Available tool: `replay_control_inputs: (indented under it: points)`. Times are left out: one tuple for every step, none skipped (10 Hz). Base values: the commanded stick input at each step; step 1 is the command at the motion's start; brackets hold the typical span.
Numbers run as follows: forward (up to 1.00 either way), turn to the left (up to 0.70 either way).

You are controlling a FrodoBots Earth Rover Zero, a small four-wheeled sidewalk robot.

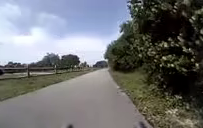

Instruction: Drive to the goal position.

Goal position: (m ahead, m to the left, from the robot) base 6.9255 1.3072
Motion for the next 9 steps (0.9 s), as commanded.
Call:
replay_control_inputs:
  points:
    - [0.7,0.0]
    - [0.7,0.0]
    - [0.7,0.0]
    - [0.7,0.0]
    - [0.7,0.0]
    - [0.7,0.04]
    - [0.7,0.12]
    - [0.7,0.14]
    - [0.7,0.14]
